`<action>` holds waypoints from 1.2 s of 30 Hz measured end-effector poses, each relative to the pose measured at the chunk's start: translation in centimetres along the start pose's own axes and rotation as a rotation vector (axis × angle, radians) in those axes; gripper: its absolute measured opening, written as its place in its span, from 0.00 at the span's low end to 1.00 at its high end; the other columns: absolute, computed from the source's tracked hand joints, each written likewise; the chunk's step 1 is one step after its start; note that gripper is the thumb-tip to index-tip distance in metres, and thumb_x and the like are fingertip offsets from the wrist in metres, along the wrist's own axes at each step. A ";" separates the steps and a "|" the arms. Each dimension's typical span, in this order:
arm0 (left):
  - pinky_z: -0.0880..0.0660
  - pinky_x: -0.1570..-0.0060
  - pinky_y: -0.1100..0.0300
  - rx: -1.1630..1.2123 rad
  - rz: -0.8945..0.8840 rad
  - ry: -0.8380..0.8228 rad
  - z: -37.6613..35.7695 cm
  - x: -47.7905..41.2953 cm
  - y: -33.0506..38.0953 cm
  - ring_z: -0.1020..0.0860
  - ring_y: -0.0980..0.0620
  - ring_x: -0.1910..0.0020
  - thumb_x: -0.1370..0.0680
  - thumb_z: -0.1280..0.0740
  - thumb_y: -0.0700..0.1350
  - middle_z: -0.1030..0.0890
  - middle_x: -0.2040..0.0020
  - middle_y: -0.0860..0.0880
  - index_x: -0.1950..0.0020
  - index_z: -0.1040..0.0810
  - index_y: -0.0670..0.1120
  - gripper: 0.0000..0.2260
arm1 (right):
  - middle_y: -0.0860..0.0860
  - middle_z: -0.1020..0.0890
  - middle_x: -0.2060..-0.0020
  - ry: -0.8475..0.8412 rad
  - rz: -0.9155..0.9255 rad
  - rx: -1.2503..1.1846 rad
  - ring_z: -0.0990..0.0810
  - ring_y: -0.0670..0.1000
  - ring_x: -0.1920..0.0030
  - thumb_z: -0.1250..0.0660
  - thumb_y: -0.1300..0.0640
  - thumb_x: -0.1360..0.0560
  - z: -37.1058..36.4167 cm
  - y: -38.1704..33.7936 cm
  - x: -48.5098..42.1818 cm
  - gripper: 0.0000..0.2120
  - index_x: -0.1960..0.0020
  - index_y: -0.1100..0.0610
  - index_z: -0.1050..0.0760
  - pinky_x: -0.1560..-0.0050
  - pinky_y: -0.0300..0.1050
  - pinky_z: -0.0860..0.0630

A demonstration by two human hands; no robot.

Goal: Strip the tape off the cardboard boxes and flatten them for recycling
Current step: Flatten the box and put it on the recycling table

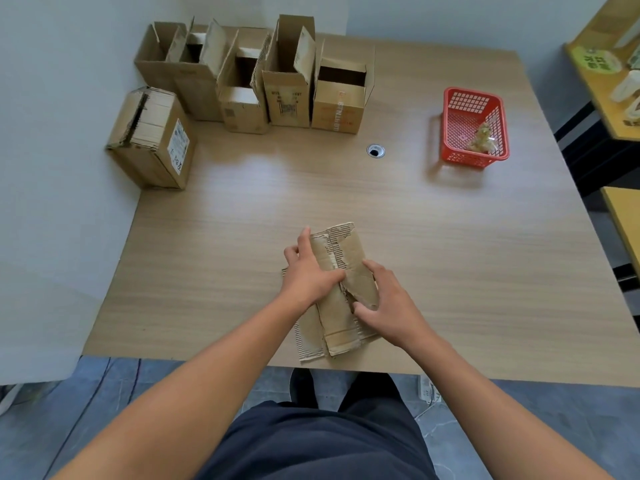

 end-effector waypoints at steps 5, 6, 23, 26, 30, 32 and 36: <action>0.29 0.32 0.45 0.181 -0.020 -0.065 0.7 0.6 0.8 0.27 0.43 0.32 0.29 0.33 0.56 0.34 0.26 0.46 0.20 0.50 0.61 0.41 | 0.47 0.31 0.33 -0.046 -0.092 -0.031 0.28 0.47 0.33 0.32 0.41 0.23 -0.5 -0.8 -0.3 0.32 0.23 0.38 0.40 0.36 0.42 0.34; 0.27 0.34 0.43 0.327 -0.025 -0.104 1.1 0.8 0.5 0.25 0.45 0.35 0.29 0.36 0.55 0.29 0.28 0.48 0.21 0.47 0.60 0.38 | 0.48 0.31 0.32 -0.034 -0.101 -0.042 0.29 0.47 0.32 0.33 0.40 0.22 -0.5 -0.9 -0.3 0.30 0.23 0.38 0.40 0.36 0.42 0.34; 0.36 0.28 0.50 -0.545 -0.544 0.100 4.6 -1.6 0.1 0.31 0.46 0.32 0.25 0.31 0.58 0.28 0.36 0.48 0.35 0.27 0.49 0.22 | 0.48 0.21 0.45 0.274 -0.147 -0.120 0.18 0.49 0.52 0.38 0.58 0.18 3.6 -0.2 1.1 0.17 0.32 0.44 0.34 0.53 0.51 0.21; 0.28 0.40 0.52 -0.639 -0.502 0.101 4.1 -3.2 2.0 0.28 0.46 0.43 0.29 0.26 0.60 0.28 0.42 0.47 0.37 0.31 0.47 0.28 | 0.51 0.28 0.41 0.342 -0.069 0.075 0.21 0.53 0.55 0.36 0.63 0.18 4.4 0.6 1.9 0.21 0.32 0.44 0.37 0.54 0.55 0.20; 0.25 0.45 0.51 -0.668 -0.519 0.125 3.3 -3.6 2.7 0.26 0.45 0.45 0.24 0.31 0.57 0.29 0.42 0.46 0.36 0.31 0.47 0.22 | 0.54 0.34 0.35 0.345 -0.015 0.303 0.26 0.58 0.39 0.33 0.47 0.20 3.6 -0.4 2.6 0.18 0.31 0.49 0.30 0.43 0.57 0.20; 0.23 0.51 0.51 -0.614 -0.520 0.152 3.1 -3.5 2.4 0.25 0.46 0.50 0.20 0.36 0.57 0.27 0.46 0.48 0.41 0.29 0.47 0.15 | 0.54 0.37 0.28 0.229 0.002 0.513 0.35 0.58 0.29 0.38 0.28 0.26 2.6 -1.0 3.0 0.35 0.29 0.50 0.27 0.34 0.57 0.27; 0.25 0.59 0.49 -0.549 -0.493 0.166 3.3 -3.7 1.5 0.26 0.45 0.56 0.16 0.41 0.57 0.27 0.57 0.51 0.51 0.31 0.48 0.13 | 0.51 0.44 0.24 0.119 0.007 0.559 0.38 0.56 0.27 0.35 0.30 0.28 0.7 -0.8 3.9 0.41 0.22 0.51 0.35 0.34 0.54 0.27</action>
Point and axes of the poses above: each hand's wrist, its own x-axis away from the middle knuckle, its own z-axis out of the back of the hand, y = z × x, the point moved 3 cm from there along -x, towards the middle knuckle
